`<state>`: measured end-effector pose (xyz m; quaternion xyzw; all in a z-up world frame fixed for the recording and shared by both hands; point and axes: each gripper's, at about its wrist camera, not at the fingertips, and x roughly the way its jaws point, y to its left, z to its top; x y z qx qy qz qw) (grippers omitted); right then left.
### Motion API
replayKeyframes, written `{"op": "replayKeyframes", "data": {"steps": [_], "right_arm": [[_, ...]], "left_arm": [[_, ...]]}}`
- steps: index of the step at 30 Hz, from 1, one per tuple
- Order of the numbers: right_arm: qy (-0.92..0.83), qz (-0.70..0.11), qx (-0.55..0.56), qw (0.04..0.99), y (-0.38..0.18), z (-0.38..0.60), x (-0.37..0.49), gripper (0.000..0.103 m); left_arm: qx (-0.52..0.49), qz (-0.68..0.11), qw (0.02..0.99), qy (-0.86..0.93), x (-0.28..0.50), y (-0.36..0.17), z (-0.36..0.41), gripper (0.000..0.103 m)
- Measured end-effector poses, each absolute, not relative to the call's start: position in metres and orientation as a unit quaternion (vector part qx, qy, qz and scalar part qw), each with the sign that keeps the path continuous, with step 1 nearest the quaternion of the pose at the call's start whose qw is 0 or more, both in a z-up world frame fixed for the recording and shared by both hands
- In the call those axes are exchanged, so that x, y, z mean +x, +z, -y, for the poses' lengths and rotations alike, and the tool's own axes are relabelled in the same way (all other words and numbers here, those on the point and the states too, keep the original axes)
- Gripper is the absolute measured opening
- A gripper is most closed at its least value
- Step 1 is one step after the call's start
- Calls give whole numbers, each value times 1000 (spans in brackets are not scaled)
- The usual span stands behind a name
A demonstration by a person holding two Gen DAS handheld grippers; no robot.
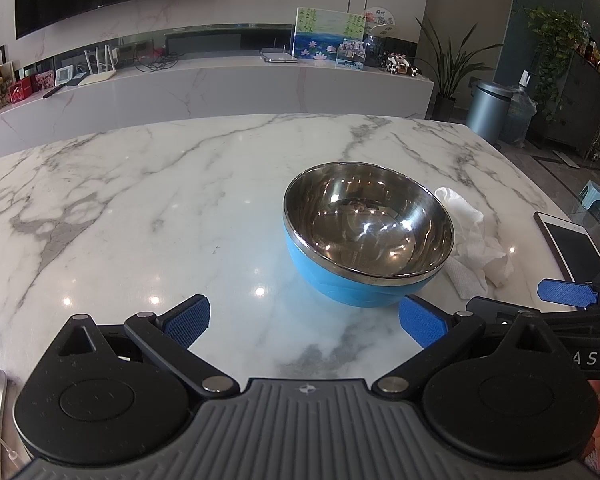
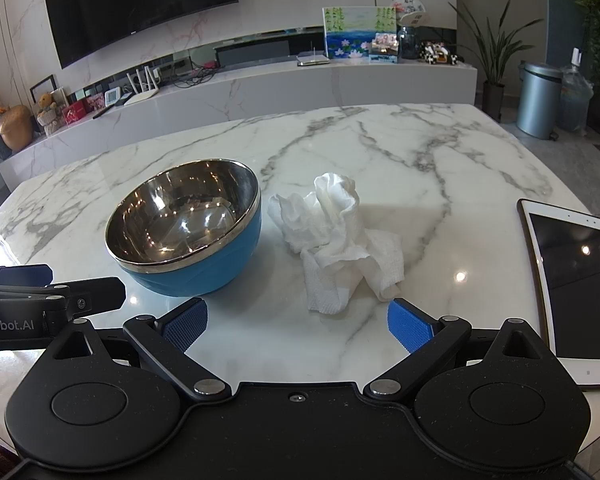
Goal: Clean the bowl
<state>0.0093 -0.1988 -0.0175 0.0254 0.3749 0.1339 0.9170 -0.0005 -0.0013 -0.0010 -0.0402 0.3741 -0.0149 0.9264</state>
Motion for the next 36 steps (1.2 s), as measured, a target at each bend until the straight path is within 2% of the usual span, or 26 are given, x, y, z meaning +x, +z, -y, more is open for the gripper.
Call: {"op": "replayKeyframes", "data": {"steps": [36], "right_arm": [[132,-378,27,916,-19,197,9,97]], "left_arm": [[-39,-377,925,-14,0,-2,2,102]]}}
